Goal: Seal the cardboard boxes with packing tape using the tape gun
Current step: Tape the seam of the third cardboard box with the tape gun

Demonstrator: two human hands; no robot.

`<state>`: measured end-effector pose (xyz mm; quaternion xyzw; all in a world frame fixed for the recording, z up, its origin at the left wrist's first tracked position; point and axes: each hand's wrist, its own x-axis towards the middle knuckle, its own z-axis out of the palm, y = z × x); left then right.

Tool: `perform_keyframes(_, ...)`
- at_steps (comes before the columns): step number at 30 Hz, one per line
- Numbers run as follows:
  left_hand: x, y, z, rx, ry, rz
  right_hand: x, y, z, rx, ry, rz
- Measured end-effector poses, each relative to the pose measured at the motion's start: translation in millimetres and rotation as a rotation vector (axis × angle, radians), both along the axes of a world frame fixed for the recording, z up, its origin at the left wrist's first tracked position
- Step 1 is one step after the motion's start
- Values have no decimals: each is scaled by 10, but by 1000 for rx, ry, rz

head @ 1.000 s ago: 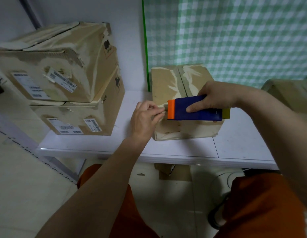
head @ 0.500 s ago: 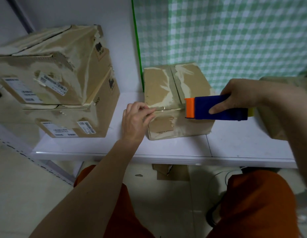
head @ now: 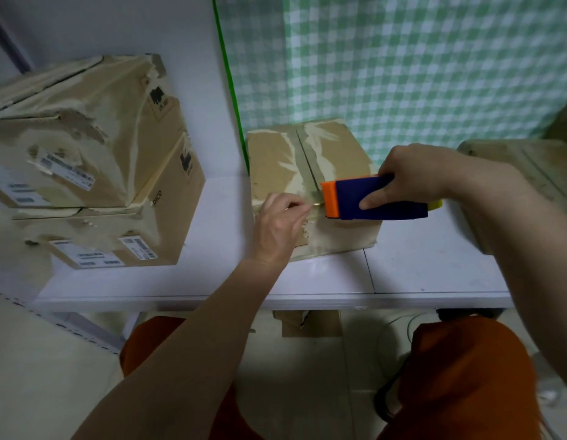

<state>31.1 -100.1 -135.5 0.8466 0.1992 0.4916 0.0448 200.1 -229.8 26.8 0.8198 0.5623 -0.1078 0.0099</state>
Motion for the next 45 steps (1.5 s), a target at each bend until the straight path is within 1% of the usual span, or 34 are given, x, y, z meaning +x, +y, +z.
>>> perform_keyframes(8,69,27,-64,-33,2,94,59,46,-52,38,55,-7)
perform_keyframes(13,6,103,-70,-10,22,87,137,20,-118,9,183,-14)
perform_keyframes(15,-13,118,-50,-14,30,90,238,-56,-91,-14,166,-40)
perform_keyframes(19,-20,130,-6,-6,28,98,533,-273,79,-1,127,-164)
perform_keyframes(22,-9,107,-22,15,16,114,606,-302,29,8,86,-144)
perform_keyframes(26,59,22,12,-13,-33,135,608,-288,-7,37,25,-129)
perform_keyframes(28,195,-39,48,31,27,70,609,-297,-11,40,14,-127)
perform_keyframes(31,499,-195,75,106,213,-92,583,-303,-30,51,20,-128)
perform_keyframes(32,571,-246,74,117,304,-77,574,-304,-32,54,25,-131)
perform_keyframes(34,635,-332,38,112,465,29,568,-314,-40,58,26,-135)
perform_keyframes(36,625,-350,-30,153,518,116,574,-325,-61,65,45,-142)
perform_keyframes(38,614,-336,-66,200,537,148,574,-331,-74,77,73,-144)
perform_keyframes(40,575,-289,-81,190,526,124,552,-336,-63,78,106,-133)
perform_keyframes(43,331,-178,-120,144,448,47,451,-336,-56,65,202,-92)
perform_keyframes(45,103,-85,-186,148,383,-11,335,-309,-89,49,276,-52)
